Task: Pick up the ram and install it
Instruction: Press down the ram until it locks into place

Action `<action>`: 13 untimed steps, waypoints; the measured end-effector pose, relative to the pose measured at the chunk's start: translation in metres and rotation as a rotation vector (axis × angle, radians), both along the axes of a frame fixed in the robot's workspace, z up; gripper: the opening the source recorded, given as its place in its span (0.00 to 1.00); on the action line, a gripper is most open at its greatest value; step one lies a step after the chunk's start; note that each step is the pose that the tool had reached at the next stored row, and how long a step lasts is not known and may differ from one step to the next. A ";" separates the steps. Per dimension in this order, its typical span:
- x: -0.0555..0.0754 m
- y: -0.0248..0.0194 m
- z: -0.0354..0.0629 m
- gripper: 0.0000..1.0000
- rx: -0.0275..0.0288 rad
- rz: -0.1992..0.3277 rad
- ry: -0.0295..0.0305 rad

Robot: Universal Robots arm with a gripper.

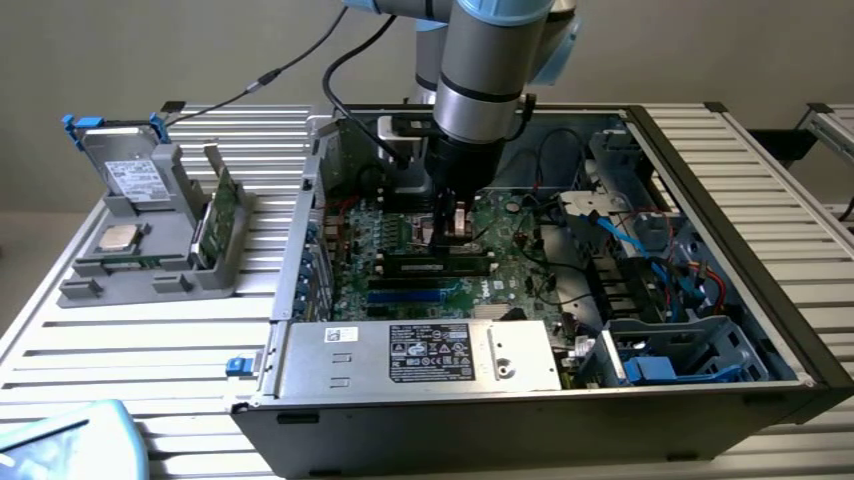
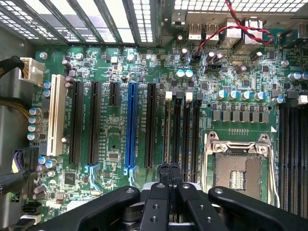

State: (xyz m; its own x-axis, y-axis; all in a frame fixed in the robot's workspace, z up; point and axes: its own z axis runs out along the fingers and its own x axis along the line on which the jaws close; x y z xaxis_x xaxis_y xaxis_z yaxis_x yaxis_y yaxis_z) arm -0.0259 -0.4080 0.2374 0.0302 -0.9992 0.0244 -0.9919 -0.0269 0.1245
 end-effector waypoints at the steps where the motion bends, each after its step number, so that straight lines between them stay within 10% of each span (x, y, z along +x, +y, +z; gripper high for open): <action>1: 0.002 -0.0011 0.0001 0.11 0.0007 0.000 0.0001; 6: 0.014 -0.0060 -0.0001 0.11 0.0110 0.001 0.0000; 11: 0.030 -0.0080 0.0004 0.11 0.0382 0.001 0.0000; 13: 0.030 -0.0080 -0.0028 0.11 0.0384 0.003 0.0000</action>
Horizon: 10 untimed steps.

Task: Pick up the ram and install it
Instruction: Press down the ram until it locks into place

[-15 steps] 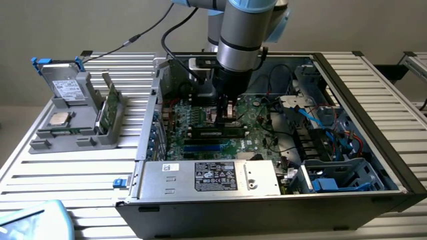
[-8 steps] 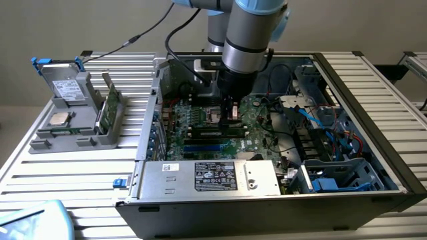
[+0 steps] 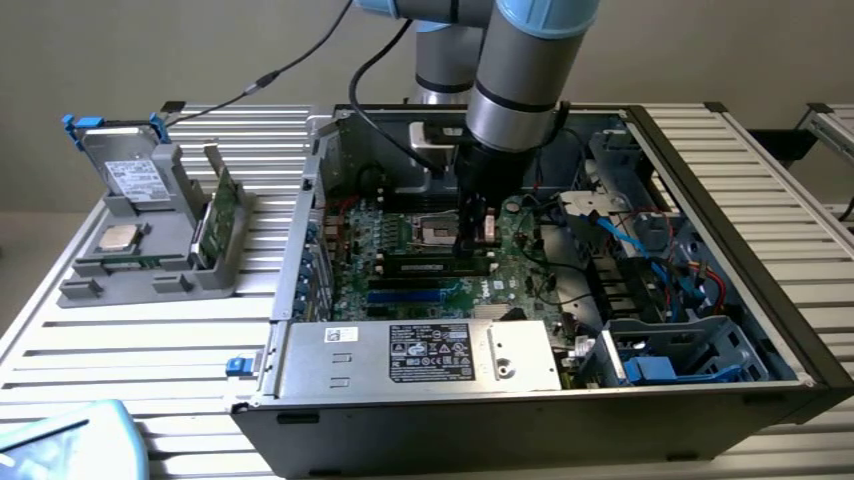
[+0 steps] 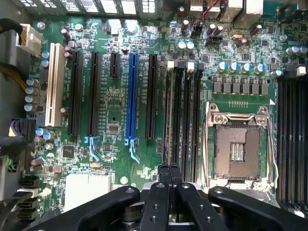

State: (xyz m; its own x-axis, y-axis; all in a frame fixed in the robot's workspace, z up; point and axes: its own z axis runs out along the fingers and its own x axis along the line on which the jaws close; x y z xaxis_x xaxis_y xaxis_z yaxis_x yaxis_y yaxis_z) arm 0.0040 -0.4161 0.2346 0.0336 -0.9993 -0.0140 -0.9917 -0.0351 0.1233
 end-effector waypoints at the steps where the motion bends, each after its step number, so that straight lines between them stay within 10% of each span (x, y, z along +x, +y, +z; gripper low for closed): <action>1: 0.000 0.0000 -0.0008 0.11 0.0000 0.001 0.0000; 10: 0.000 -0.0001 -0.0068 0.11 -0.0005 0.011 0.0002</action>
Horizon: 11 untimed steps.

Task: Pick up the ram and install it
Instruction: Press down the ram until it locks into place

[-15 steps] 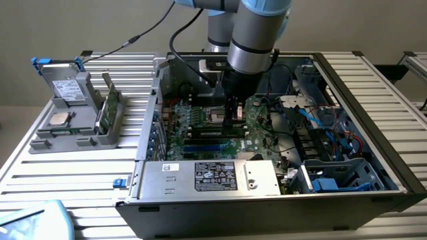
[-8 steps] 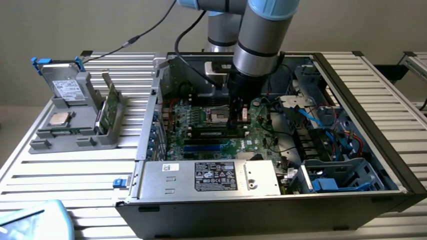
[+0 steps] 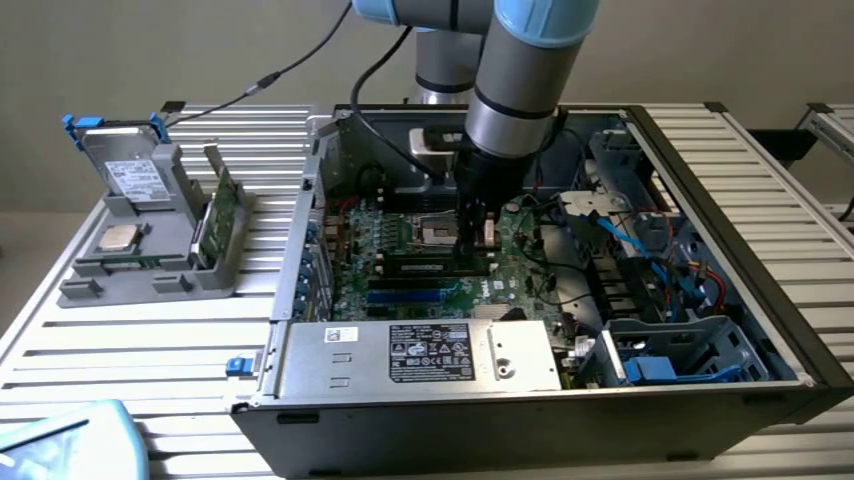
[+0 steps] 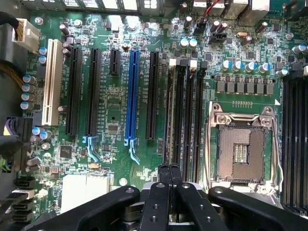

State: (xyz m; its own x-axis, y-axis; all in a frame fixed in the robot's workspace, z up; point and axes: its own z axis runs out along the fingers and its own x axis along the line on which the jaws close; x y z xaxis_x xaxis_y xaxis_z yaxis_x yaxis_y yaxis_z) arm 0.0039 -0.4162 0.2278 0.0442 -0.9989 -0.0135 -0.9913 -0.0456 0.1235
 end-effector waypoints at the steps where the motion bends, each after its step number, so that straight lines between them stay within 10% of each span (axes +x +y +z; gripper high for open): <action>1: 0.000 0.0000 -0.0005 0.11 -0.0001 0.001 0.0000; 11: 0.000 0.0002 -0.0025 0.11 0.0012 0.010 -0.0004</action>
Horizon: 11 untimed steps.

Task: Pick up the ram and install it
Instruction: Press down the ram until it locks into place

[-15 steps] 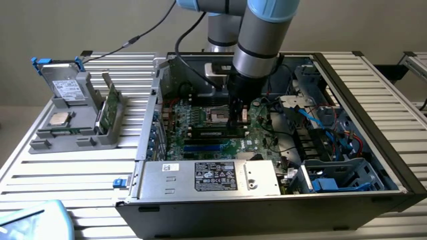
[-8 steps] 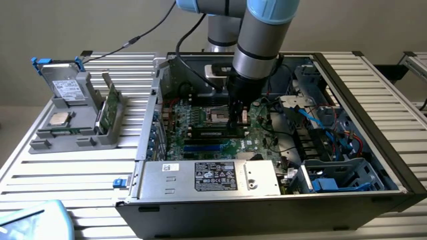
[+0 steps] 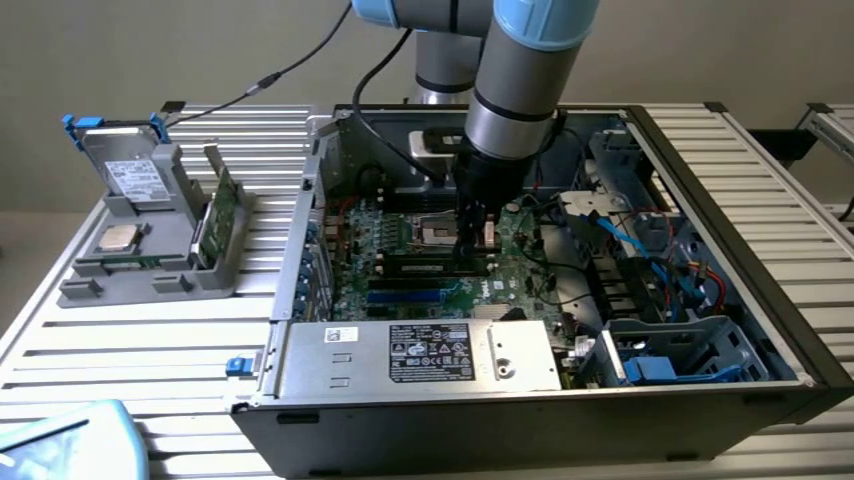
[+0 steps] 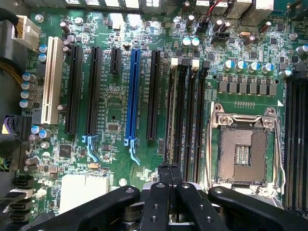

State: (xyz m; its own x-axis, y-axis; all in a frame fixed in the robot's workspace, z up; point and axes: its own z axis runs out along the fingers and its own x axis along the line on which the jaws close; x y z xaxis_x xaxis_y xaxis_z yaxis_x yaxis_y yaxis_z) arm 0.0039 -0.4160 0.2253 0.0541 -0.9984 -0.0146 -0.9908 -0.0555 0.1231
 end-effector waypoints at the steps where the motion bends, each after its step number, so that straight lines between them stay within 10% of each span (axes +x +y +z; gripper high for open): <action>1: 0.000 0.0001 0.0007 0.11 0.0006 0.000 -0.0003; 11: -0.005 0.0007 0.0029 0.11 -0.0004 0.000 0.0016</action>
